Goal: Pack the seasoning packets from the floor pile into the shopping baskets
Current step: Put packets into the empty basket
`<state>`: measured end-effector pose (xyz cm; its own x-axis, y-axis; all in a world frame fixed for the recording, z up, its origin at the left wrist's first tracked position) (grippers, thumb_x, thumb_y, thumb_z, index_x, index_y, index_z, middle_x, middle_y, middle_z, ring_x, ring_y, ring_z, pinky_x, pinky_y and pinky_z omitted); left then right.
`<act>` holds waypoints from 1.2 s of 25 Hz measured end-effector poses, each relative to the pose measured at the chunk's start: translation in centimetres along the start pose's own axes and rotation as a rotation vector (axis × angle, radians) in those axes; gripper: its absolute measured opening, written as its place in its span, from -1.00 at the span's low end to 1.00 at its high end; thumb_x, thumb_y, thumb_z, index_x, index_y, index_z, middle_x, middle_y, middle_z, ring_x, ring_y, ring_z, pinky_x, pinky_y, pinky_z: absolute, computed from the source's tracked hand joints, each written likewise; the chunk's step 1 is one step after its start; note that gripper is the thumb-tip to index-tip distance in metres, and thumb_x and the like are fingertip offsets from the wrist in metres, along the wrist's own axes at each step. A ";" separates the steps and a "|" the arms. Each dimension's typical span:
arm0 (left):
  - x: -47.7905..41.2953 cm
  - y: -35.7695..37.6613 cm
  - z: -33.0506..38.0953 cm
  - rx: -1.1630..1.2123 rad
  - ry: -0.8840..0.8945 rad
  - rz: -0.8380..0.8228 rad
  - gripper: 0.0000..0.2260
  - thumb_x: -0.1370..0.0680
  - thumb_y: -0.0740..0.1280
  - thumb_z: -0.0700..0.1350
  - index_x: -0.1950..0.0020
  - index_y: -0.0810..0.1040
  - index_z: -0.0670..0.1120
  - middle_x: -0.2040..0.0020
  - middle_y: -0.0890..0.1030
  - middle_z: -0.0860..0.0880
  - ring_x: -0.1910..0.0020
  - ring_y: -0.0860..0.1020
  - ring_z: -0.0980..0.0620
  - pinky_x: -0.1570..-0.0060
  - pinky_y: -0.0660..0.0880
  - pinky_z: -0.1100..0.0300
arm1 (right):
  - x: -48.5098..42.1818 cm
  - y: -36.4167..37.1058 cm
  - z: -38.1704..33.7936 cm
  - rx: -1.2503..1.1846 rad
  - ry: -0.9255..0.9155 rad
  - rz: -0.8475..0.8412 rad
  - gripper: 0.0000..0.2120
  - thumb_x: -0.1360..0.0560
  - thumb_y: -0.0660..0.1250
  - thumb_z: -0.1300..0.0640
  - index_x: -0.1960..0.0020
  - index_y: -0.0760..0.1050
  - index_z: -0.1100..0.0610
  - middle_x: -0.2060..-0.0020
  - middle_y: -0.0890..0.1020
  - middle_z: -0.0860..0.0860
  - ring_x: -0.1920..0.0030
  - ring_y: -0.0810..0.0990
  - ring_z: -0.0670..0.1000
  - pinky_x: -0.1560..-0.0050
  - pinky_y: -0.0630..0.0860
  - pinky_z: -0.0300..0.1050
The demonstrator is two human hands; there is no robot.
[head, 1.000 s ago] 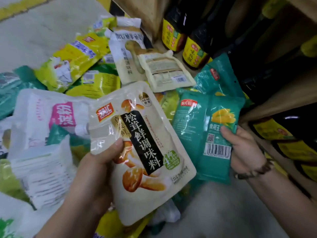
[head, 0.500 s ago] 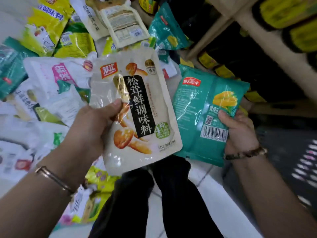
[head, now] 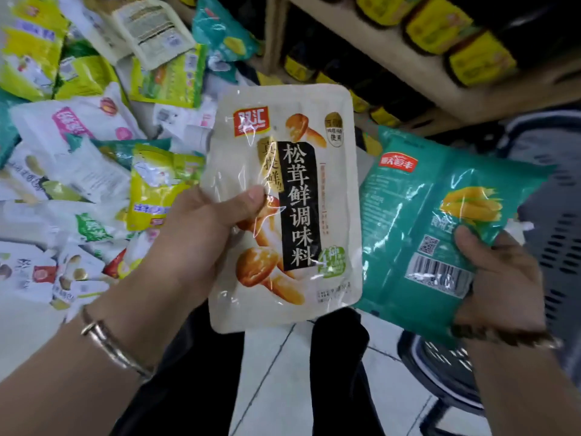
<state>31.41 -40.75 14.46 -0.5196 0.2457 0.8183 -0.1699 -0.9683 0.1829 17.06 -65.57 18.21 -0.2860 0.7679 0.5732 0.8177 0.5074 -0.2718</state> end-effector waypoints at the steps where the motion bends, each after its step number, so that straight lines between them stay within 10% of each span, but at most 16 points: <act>1: 1.0 2.8 -0.7 -0.029 0.008 -0.026 -0.86 -0.30 0.41 -0.10 0.21 0.66 -0.12 0.36 0.62 -0.15 0.44 0.59 -0.12 0.37 0.58 -0.23 | -0.3 -3.3 -0.4 -0.029 -0.011 0.037 -0.79 -0.48 0.29 0.33 0.25 0.56 0.09 0.44 0.63 -0.14 0.44 0.59 -0.17 0.42 0.52 -0.31; 9: 5.5 22.1 -9.7 -0.370 0.107 -0.091 -0.83 -0.45 0.41 -0.13 0.25 0.54 -0.21 0.48 0.50 -0.16 0.63 0.39 -0.05 0.55 0.48 -0.18 | -5.3 -25.9 1.7 0.174 -0.093 0.249 -0.67 -0.47 0.31 0.35 0.38 0.56 0.04 0.52 0.54 -0.17 0.46 0.42 -0.25 0.40 0.38 -0.38; 14: 4.6 31.7 -15.5 -1.052 0.469 0.043 -0.79 -0.52 0.36 -0.10 -0.14 0.59 -0.05 0.21 0.63 0.00 0.25 0.55 -0.05 0.23 0.42 0.24 | -11.3 -30.8 6.7 0.658 -0.132 0.263 -0.79 -0.45 0.34 0.20 0.29 0.43 0.29 0.38 0.43 0.09 0.26 0.38 0.03 0.31 0.10 -0.15; 24: -7.5 30.5 -30.8 -0.706 -0.235 0.127 -0.74 -0.52 0.28 -0.29 0.38 0.45 -0.19 0.46 0.46 -0.16 0.62 0.42 -0.03 0.53 0.37 0.24 | -21.1 -28.9 19.7 0.508 0.085 0.069 -0.70 -0.49 0.31 0.27 0.38 0.35 0.12 0.45 0.41 -0.03 0.44 0.32 -0.14 0.43 0.27 -0.30; 27: -8.9 29.9 -30.8 -0.933 -0.149 0.221 -0.93 -0.56 0.28 -0.20 0.04 0.56 -0.10 0.19 0.55 -0.06 0.46 0.39 0.19 0.58 0.34 0.38 | -22.1 -28.8 21.3 0.583 0.205 0.158 -0.87 -0.53 0.23 0.26 -0.06 0.49 0.24 0.03 0.60 0.16 0.05 0.55 0.08 0.10 0.37 -0.19; 30: -8.1 29.8 -30.5 -0.801 0.057 0.302 -0.55 -0.44 0.38 -0.22 -0.30 0.38 -0.03 -0.13 0.55 -0.06 0.08 0.57 0.02 0.18 0.54 0.18 | -20.9 -29.2 20.7 0.741 0.129 0.216 -0.39 -0.49 0.23 0.36 -0.48 0.12 0.16 -0.31 0.40 0.17 -0.24 0.46 0.16 -0.12 0.44 -0.12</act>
<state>5.00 -70.21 -3.30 -0.6752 0.0049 0.7376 -0.5468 -0.6745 -0.4960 -11.21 -88.29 -1.83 -0.0607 0.8510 0.5216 0.2885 0.5152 -0.8071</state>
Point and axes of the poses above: each hand's wrist, its own x-axis away from the middle knuckle, its own y-axis out of the palm, z = x × y, the point moved 6 cm from there along -x, towards the middle knuckle
